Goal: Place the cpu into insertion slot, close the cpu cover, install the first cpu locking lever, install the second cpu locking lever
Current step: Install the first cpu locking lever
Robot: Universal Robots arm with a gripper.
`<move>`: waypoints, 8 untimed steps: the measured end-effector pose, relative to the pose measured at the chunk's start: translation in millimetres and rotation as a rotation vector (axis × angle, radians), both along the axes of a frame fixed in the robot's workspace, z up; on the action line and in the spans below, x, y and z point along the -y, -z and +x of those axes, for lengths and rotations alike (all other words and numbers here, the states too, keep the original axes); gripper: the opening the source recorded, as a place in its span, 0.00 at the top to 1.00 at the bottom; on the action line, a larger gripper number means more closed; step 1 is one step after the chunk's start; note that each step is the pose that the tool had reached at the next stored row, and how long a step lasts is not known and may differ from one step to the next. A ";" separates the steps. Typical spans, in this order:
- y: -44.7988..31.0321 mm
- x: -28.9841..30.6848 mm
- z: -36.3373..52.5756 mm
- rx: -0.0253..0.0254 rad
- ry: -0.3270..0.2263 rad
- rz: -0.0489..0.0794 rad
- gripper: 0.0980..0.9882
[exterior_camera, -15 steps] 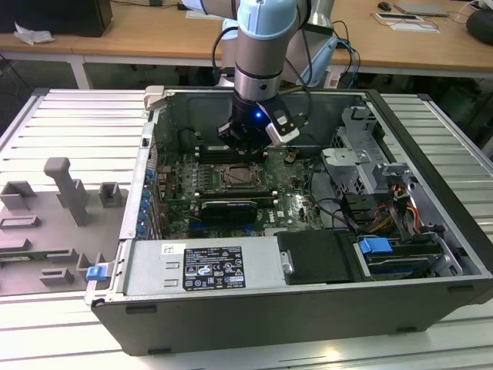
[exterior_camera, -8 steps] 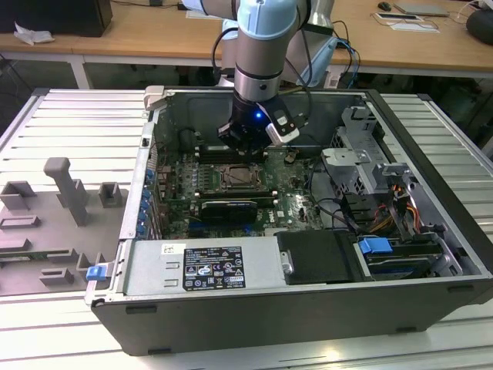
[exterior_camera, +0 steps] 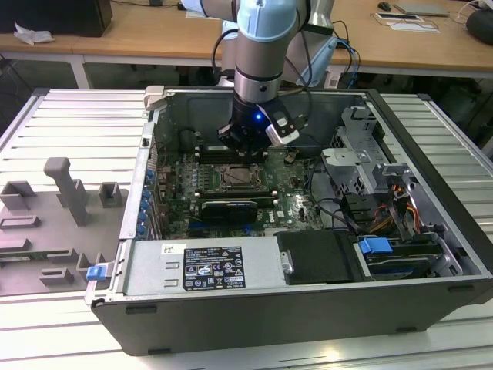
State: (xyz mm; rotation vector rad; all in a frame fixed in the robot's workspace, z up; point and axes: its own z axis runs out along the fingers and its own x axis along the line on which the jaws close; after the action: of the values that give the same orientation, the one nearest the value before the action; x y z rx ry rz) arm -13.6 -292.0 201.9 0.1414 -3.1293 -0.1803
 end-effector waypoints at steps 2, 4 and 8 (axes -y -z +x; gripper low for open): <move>-10.6 0.0 0.0 0.0000 0.000 0.000 0.99; -16.6 0.9 0.1 -0.0001 0.000 0.000 0.99; -16.5 4.7 0.0 0.0000 0.000 0.000 0.99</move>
State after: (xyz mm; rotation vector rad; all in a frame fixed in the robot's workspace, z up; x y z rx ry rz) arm -13.6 -296.6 218.3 0.1414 -3.1293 -0.1803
